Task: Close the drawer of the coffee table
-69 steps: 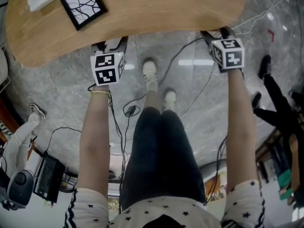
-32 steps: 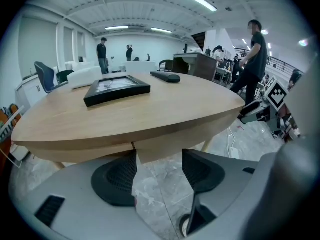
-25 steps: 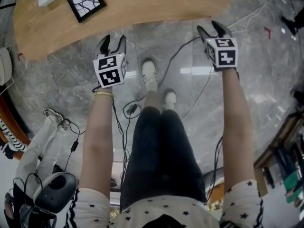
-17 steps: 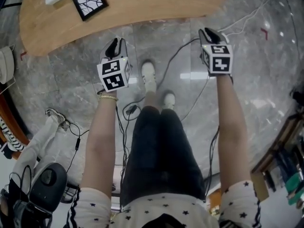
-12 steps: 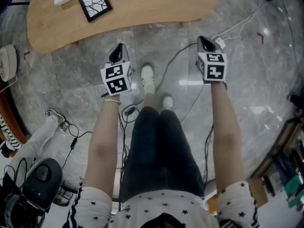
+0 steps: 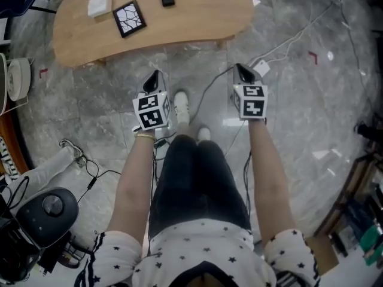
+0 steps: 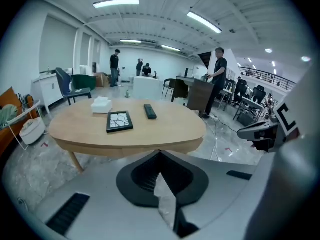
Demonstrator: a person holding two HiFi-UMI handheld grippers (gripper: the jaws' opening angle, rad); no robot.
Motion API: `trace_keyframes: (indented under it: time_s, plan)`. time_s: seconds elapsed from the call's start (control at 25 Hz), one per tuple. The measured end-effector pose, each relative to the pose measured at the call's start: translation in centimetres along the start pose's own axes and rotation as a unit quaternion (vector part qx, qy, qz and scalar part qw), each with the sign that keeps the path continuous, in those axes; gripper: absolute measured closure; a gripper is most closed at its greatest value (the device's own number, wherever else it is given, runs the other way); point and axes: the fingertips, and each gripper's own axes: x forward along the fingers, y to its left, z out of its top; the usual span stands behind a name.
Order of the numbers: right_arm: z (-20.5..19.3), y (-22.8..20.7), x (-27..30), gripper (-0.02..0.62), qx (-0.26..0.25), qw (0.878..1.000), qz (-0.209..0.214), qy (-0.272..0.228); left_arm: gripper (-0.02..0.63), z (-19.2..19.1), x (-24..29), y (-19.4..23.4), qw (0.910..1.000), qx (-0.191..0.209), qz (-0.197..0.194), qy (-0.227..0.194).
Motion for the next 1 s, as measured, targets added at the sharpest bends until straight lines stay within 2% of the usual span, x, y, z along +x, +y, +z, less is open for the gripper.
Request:
trace_keyframes:
  time_s: [0.32, 0.48, 1.0]
  plan:
    - [2.2, 2.7, -7.6, 0.586, 0.001, 1.0, 0.024, -0.016, 0.598, 2.7, -6.8, -4.6, 0.9996, -0.012, -0.017, -0.017]
    - [3.6, 3.0, -11.6, 0.587, 0.003, 0.999, 0.027, -0.036, 0.598, 4.1, -9.9, -7.0, 0.9992, -0.001, -0.031, -0.025]
    - [3.9, 6.5, -22.2, 0.588, -0.004, 0.996, 0.058, -0.069, 0.598, 4.5, -19.9, -11.0, 0.9979, -0.008, -0.048, -0.042]
